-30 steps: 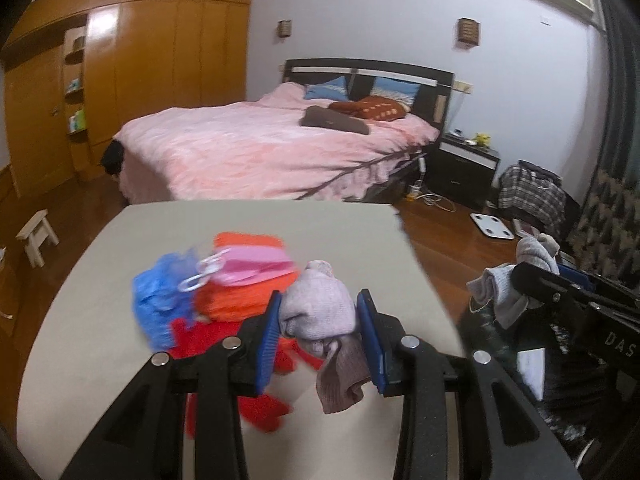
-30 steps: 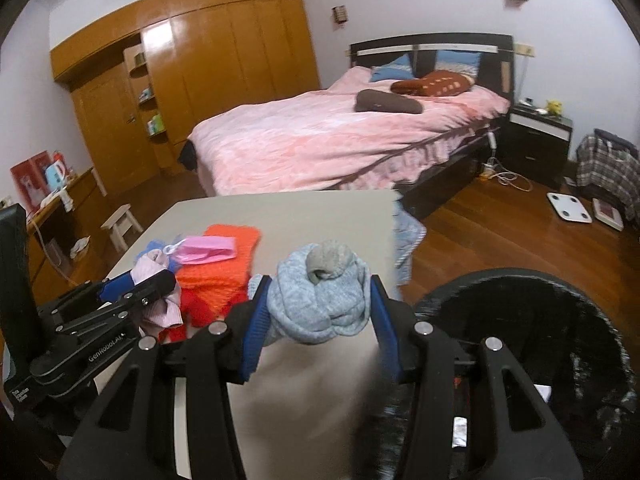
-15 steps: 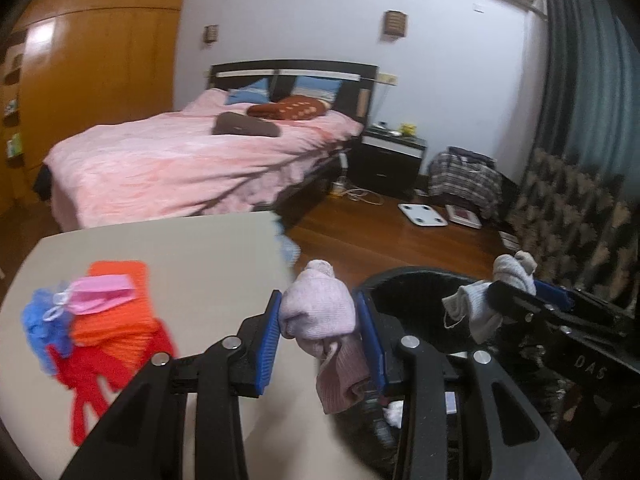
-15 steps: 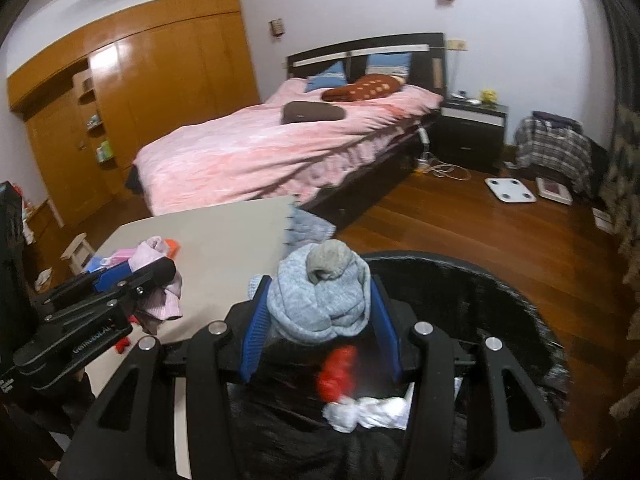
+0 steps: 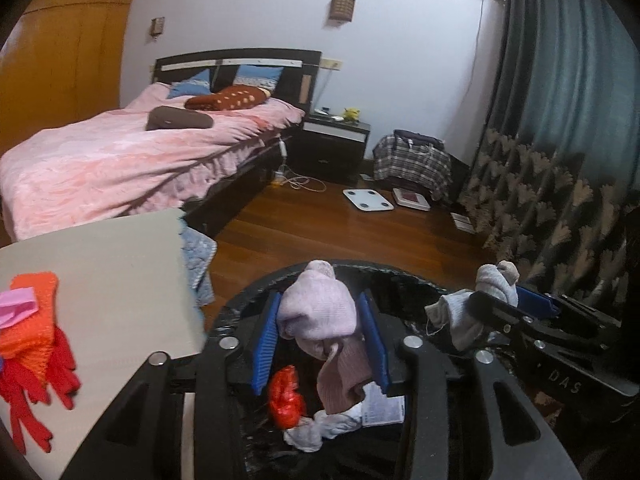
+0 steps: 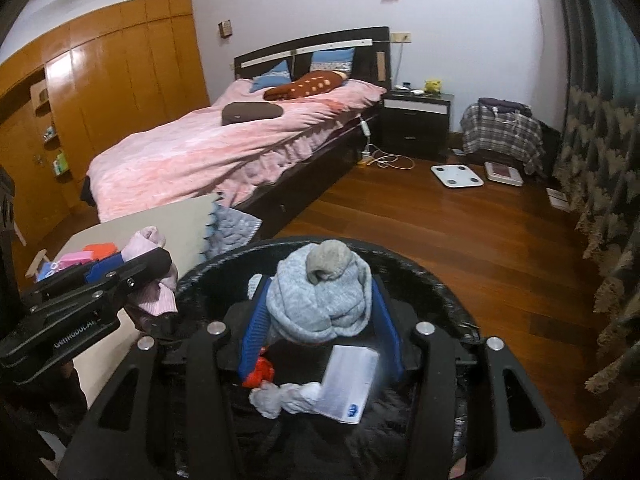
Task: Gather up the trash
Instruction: 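Carry both socks over the black bin and open both grippers to drop them, then move both grippers back over the pile on the table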
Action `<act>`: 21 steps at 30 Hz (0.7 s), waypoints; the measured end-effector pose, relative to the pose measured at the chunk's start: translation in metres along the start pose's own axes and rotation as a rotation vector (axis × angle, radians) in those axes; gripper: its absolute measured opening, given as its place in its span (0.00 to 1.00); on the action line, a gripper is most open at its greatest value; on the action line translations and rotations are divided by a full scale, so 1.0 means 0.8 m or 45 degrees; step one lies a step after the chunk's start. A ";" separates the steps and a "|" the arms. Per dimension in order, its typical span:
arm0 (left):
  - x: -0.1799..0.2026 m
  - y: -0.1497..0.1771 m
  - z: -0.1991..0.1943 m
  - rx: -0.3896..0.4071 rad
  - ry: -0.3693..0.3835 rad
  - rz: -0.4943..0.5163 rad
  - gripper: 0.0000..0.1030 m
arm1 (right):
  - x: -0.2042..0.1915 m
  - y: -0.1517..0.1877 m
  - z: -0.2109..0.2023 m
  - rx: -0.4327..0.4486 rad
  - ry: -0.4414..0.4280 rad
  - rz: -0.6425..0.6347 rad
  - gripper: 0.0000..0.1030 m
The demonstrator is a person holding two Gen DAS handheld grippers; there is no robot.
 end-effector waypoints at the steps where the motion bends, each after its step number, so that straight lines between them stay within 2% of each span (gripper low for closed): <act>1: 0.002 -0.001 0.003 -0.006 0.018 -0.001 0.48 | 0.002 0.000 0.001 0.000 0.010 0.003 0.53; 2: 0.002 -0.001 0.004 -0.007 0.024 -0.006 0.57 | 0.004 0.001 0.000 0.002 0.018 0.005 0.57; 4: 0.001 0.000 0.002 0.006 0.031 -0.006 0.60 | 0.011 0.001 -0.001 0.019 0.044 0.011 0.66; 5: 0.001 -0.001 0.003 0.009 0.026 -0.005 0.65 | 0.013 0.001 -0.002 0.022 0.052 0.014 0.69; 7: -0.004 0.001 -0.002 0.018 0.001 -0.010 0.68 | 0.015 0.002 -0.005 0.036 0.065 0.024 0.86; 10: -0.021 0.006 -0.015 0.036 -0.055 -0.014 0.79 | 0.013 0.001 -0.009 0.060 0.065 0.026 0.94; 14: -0.050 0.014 -0.041 0.061 -0.163 -0.026 0.91 | 0.001 -0.001 -0.008 0.058 0.051 0.015 0.95; 21: -0.103 0.031 -0.080 0.066 -0.307 -0.071 0.93 | -0.045 0.000 0.004 0.022 -0.024 -0.022 0.95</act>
Point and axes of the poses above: each gripper's, at about its wrist camera, not at the fingertips, and z roughly the way its jaws point, x to its right, y to its underside, the point moved 2 cm from there along z, roughly the way its jaws point, and after that the axes turned 6 degrees about z, right-handed, at the moved point
